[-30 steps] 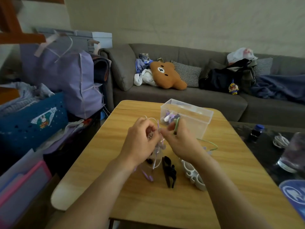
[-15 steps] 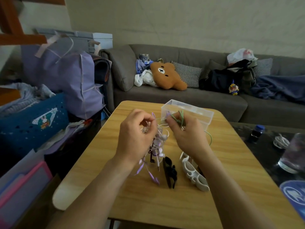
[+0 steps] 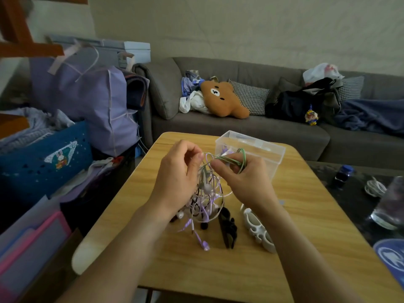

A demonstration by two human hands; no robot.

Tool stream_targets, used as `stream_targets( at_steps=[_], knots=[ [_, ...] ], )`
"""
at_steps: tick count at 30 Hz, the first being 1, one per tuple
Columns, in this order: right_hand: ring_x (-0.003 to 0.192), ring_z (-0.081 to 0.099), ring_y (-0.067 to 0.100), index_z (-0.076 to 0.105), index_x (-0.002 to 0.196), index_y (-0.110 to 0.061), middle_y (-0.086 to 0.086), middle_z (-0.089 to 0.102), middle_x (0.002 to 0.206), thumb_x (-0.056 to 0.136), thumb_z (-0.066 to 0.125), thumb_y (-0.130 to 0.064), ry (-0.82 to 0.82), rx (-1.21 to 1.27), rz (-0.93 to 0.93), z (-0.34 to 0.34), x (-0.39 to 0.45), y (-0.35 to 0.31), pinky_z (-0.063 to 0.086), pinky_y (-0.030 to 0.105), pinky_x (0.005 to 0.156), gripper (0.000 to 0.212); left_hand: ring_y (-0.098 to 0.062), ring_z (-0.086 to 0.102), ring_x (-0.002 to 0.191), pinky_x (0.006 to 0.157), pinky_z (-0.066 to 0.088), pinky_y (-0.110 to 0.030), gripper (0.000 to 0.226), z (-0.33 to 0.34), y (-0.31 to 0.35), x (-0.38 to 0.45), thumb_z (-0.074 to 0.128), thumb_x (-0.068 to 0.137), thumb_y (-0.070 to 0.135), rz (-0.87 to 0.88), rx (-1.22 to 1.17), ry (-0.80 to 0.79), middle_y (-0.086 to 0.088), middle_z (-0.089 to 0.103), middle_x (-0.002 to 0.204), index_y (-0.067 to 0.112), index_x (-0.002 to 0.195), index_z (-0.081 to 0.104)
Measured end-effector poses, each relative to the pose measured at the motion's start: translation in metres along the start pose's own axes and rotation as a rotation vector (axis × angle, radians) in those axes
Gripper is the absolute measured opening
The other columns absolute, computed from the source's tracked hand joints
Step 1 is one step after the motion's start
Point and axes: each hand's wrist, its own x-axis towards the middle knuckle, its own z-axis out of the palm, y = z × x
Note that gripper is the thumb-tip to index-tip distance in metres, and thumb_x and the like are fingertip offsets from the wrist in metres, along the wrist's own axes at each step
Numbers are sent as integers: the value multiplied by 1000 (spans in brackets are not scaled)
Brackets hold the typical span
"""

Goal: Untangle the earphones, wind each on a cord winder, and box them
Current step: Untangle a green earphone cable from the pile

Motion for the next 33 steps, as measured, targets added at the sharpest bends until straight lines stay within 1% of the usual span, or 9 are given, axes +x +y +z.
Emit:
stream_targets(
  at_steps=[5,7,11,14,18,22,26,29,33],
  knots=[
    [50,47,-3,76,81,-26,-27,51,46,88,77,-26,-16,-37,30,1,0,0,34,11,54,7,-25,53,60,57,46,-46,11,-2,2,-3,46,104,20,-134,-135,-206,-6,56,69,15,95,50],
    [49,41,2,72,72,-32,-22,48,45,89,75,-28,-25,-52,38,5,0,4,37,25,55,18,-18,47,57,54,41,-41,13,-1,0,-4,42,106,22,-150,-120,-221,-4,51,67,17,95,47],
    [51,52,-1,79,83,-19,-20,62,53,88,76,-24,70,-32,44,8,-1,1,43,28,54,8,-6,45,65,58,40,-16,9,1,0,-2,41,106,19,-161,-66,-113,-2,47,86,16,98,44],
    [54,60,9,78,75,-18,-2,70,60,85,77,-22,184,-79,16,8,-1,-1,49,30,55,11,-14,52,62,50,42,-26,9,5,5,-6,37,106,19,-199,13,-187,-2,56,80,18,98,39],
    [62,67,8,77,80,-19,-8,71,65,87,75,-21,252,-42,-6,4,-2,0,53,27,57,8,-18,64,63,58,54,-42,5,9,10,-12,47,104,18,-231,-50,-341,-3,68,76,20,100,45],
    [65,66,11,71,90,-14,-5,71,72,96,65,-24,204,83,46,-5,0,-1,53,29,61,13,-27,70,62,57,57,-32,6,10,20,-13,65,95,13,-364,-299,-345,-7,74,72,13,99,61],
    [64,64,19,60,95,-2,8,67,70,103,54,-19,100,317,159,-7,1,-3,53,34,60,20,-29,71,66,63,59,-38,8,13,20,-13,75,86,9,-383,-303,-350,-11,73,76,5,89,69],
    [75,71,26,59,95,0,19,71,83,105,50,-14,38,443,186,-6,4,-5,59,37,73,20,-24,70,66,61,58,-41,5,14,16,-13,70,90,13,-355,-219,-286,-7,71,80,10,88,65],
    [75,73,25,60,95,-3,17,73,84,105,49,-15,-30,492,285,-5,6,-6,60,34,71,19,-16,68,66,56,55,-30,3,12,12,-9,56,100,17,-376,-190,-167,-6,68,89,14,100,56]
  ],
)
